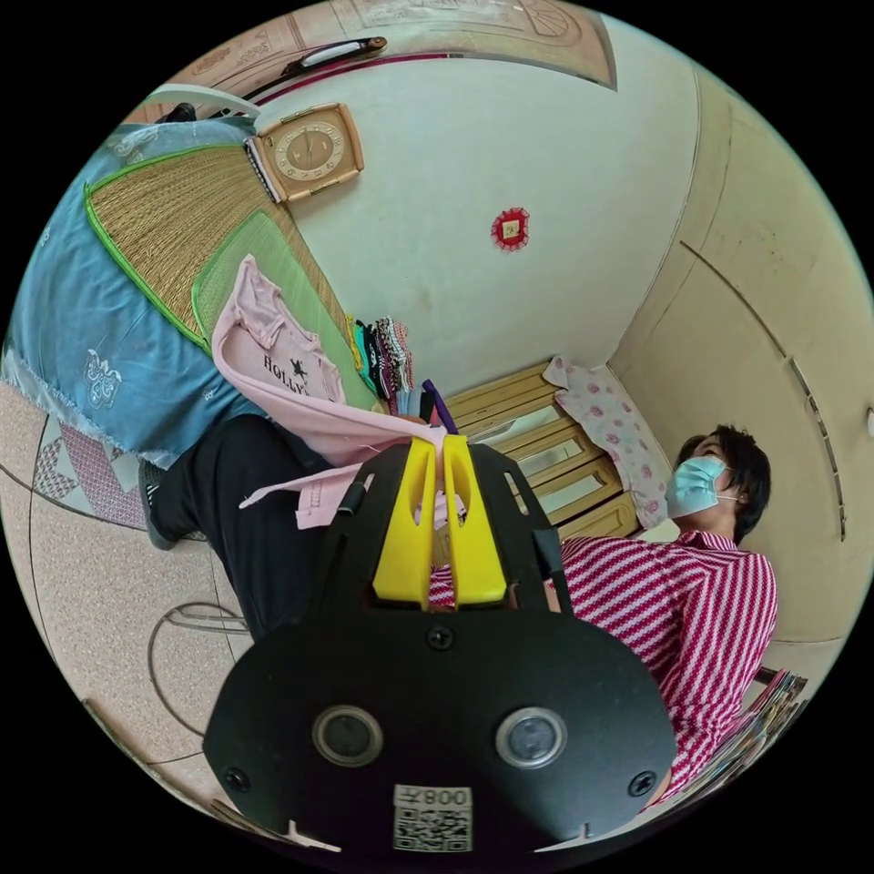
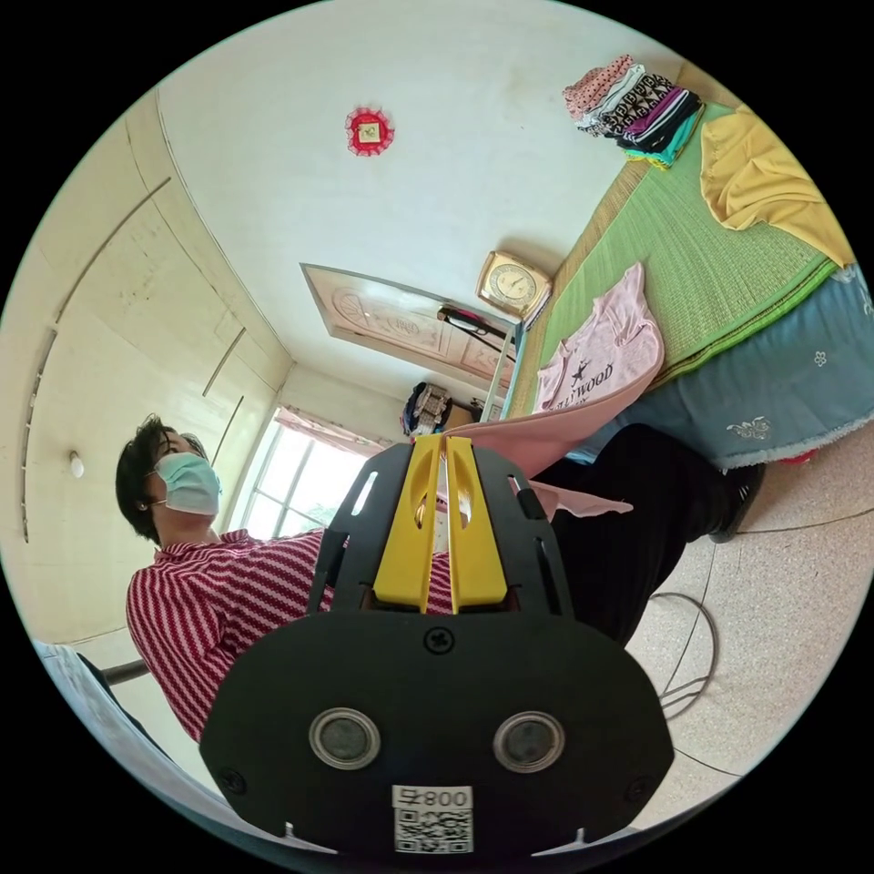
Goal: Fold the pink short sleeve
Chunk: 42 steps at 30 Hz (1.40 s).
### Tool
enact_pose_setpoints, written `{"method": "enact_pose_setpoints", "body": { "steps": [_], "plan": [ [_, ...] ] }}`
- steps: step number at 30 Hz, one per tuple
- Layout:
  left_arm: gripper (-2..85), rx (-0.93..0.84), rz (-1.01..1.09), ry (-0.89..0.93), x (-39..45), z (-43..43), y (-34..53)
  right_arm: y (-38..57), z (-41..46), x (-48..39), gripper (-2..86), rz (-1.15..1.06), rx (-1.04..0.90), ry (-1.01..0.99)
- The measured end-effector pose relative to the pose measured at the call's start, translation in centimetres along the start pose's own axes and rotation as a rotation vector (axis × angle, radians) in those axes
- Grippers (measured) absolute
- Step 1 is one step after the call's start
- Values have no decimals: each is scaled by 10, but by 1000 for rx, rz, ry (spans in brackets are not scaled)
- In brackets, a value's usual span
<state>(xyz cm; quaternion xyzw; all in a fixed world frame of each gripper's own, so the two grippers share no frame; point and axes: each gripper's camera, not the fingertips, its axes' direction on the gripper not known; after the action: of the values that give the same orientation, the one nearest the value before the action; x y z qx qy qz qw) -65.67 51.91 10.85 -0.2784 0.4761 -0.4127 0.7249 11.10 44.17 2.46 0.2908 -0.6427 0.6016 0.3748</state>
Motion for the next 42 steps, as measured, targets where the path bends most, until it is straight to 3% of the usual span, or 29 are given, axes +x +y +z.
{"method": "enact_pose_setpoints", "body": {
  "steps": [42],
  "plan": [
    [12, 3, 34, 75, 22, 5, -6, 5, -19, -19, 6, -14, 33, -6]
  ]
}}
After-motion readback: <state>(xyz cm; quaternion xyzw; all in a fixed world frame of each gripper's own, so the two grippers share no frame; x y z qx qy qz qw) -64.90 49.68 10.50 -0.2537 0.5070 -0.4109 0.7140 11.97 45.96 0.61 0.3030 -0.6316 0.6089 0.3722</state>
